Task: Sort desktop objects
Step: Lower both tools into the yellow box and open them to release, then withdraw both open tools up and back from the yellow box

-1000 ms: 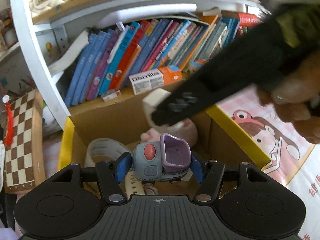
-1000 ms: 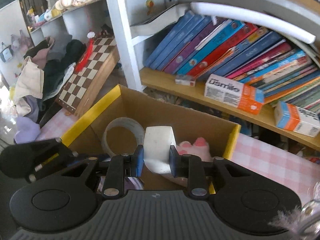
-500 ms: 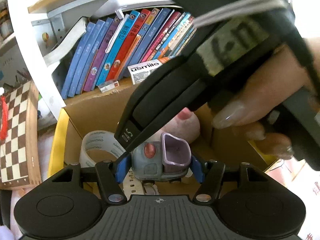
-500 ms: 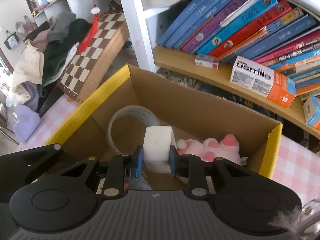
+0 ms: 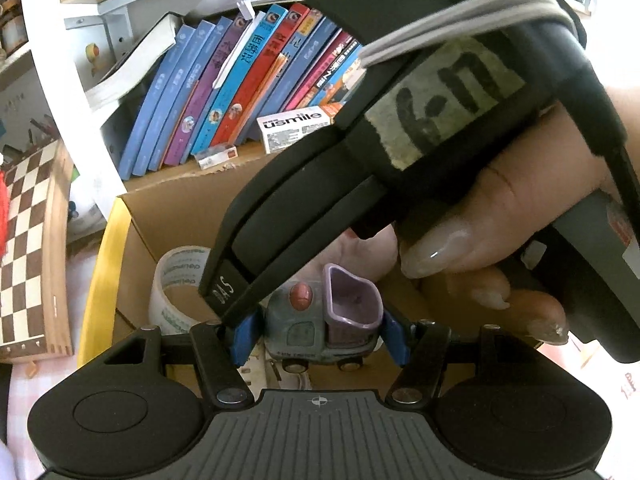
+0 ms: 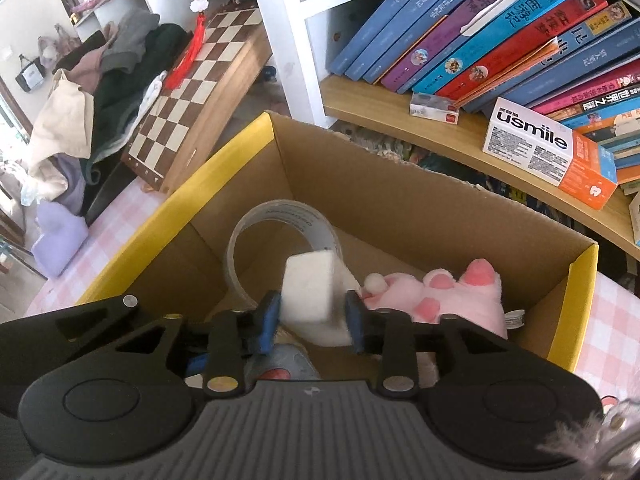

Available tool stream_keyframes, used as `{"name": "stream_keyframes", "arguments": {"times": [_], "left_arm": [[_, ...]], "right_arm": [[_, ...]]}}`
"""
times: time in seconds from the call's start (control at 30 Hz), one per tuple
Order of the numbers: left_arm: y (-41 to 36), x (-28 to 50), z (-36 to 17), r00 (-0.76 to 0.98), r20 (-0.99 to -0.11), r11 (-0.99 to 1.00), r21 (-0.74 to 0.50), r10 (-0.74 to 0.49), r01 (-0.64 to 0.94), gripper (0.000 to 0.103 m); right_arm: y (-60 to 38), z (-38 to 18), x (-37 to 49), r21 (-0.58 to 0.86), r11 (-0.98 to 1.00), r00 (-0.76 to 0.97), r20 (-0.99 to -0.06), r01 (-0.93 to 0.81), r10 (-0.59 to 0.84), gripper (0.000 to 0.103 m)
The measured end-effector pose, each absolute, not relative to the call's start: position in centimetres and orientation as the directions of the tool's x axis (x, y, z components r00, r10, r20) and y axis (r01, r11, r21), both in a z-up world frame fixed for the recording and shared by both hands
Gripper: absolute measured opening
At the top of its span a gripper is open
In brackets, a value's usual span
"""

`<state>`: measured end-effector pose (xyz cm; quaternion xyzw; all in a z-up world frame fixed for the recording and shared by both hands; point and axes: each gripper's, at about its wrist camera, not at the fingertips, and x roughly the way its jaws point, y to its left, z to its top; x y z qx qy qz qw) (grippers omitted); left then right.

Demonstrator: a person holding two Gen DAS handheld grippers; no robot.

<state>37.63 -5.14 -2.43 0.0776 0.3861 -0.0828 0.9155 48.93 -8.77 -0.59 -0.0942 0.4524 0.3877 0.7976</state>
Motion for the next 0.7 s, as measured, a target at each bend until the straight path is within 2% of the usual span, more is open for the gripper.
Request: {"name": "stream_keyframes", "arguments": {"times": [0.07, 0.13, 0.2, 0.27, 0.43, 0.7], "left_arm": [[-5.1, 37.6, -2.3, 0.691, -0.717, 0.975, 0.079, -0.09, 0.208, 0.068], [-5.0, 37.4, -2.2, 0.697, -0.712, 0.976, 0.086, -0.08, 0.2, 0.07], [-4.9, 37.2, -2.0, 0.7, -0.71, 0.976, 0.086, -0.08, 0.199, 0.072], [-4.9, 36.9, -1.7, 0.704, -0.706, 0.976, 0.088, -0.079, 0.199, 0.079], [-5.1, 35.9, -0.6, 0.729, -0.682, 0.975, 0.117, -0.06, 0.19, 0.089], [-4.7, 34.0, 1.4, 0.773, -0.632, 0.976, 0.13, -0.055, 0.175, 0.089]], "right_arm": [[-9.1, -0.1, 48.8, 0.214, 0.68, 0.292, -0.784, -0.701, 0.548, 0.054], [-9.4, 0.5, 48.6, 0.228, 0.68, 0.298, -0.77, -0.697, 0.564, 0.06], [-9.8, 1.2, 48.3, 0.233, 0.68, 0.309, -0.757, -0.695, 0.576, 0.061], [-10.2, 1.9, 48.0, 0.238, 0.682, 0.321, -0.744, -0.691, 0.586, 0.065], [-11.3, 3.7, 47.0, 0.252, 0.691, 0.356, -0.71, -0.677, 0.608, 0.07], [-13.6, 6.8, 44.1, 0.211, 0.716, 0.447, -0.655, -0.665, 0.608, 0.072]]}}
